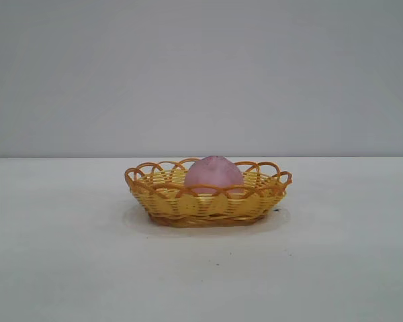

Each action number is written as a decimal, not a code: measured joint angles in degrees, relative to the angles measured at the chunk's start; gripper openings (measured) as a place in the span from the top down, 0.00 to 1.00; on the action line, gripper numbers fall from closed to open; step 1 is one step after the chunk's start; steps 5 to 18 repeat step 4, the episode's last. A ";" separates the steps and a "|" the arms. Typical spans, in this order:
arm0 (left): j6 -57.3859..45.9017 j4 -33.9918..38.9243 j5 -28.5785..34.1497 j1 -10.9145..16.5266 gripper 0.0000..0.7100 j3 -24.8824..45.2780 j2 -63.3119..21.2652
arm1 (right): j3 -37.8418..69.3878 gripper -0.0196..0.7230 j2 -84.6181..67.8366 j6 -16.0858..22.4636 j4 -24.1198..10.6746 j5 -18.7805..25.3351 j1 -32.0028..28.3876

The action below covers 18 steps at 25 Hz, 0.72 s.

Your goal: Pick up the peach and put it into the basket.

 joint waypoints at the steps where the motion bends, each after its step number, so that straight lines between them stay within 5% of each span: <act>1: 0.00 0.00 0.00 0.00 0.19 0.00 0.00 | 0.00 0.24 0.00 0.00 0.00 0.00 0.00; 18: 0.00 0.00 0.00 0.00 0.19 0.00 0.00 | 0.00 0.24 0.00 0.00 0.00 0.00 0.00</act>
